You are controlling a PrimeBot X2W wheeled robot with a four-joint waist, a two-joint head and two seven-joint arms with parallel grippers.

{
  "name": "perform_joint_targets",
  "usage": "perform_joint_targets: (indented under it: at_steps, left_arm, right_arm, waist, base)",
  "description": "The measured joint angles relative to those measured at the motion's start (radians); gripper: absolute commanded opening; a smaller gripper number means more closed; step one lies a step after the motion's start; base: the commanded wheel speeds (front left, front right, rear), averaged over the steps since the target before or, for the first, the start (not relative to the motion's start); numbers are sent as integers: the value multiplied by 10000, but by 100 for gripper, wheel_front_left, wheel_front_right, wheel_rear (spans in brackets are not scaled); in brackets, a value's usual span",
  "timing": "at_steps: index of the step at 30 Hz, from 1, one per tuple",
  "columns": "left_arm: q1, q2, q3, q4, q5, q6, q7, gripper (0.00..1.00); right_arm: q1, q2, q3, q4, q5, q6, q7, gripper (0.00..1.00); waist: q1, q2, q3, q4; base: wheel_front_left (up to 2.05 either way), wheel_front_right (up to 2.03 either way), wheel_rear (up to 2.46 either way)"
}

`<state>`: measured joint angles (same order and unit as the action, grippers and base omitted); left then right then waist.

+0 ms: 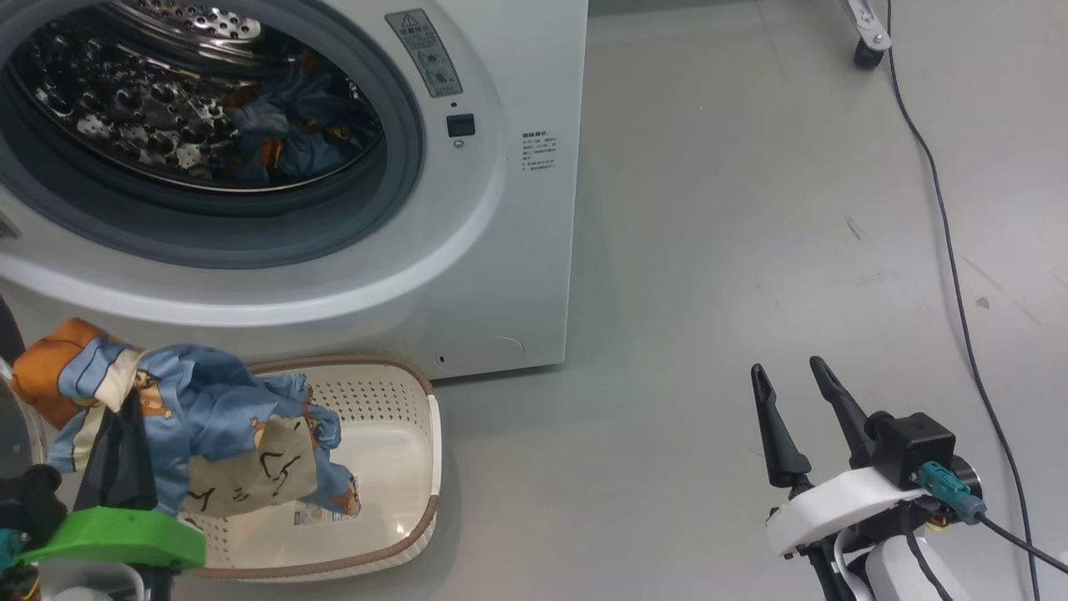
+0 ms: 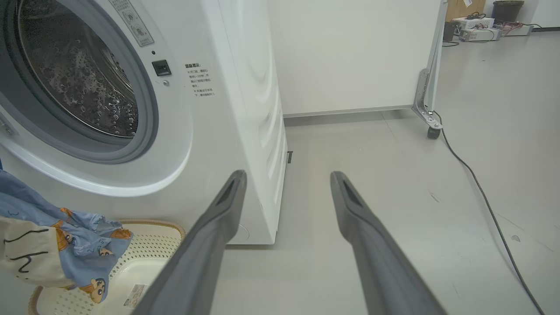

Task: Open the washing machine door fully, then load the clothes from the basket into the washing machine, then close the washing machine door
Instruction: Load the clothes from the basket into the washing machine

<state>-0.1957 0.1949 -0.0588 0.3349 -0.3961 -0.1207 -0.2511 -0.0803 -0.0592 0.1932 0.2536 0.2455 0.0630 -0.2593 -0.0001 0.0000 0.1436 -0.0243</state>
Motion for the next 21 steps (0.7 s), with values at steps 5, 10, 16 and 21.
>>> perform_joint_targets:
  at_steps: [5,10,16,21]
  left_arm:
    - [701,-61,190,-433,299,2,0,0]
    - [1417,-146,362,-842,376,19,0,0]
    - [1833,-380,537,-1292,570,52,0,0]
    - [2121,-474,593,-1465,656,52,0,0]
  right_arm:
    - [408,-8,-40,136,27,98,2,100]
    - [709,-10,-40,148,44,167,2,100]
    - [792,-8,-40,86,90,199,2,100]
    - [830,-6,-38,56,90,257,2,100]
  waist:
    - [0,0,-612,-17]
    - [0,0,-1141,-53]
    - [0,0,-1453,-131]
    - [0,0,-1513,-165]
  base:
    - [0,0,0]
    - [0,0,0]
    - [0,0,0]
    - [0,0,0]
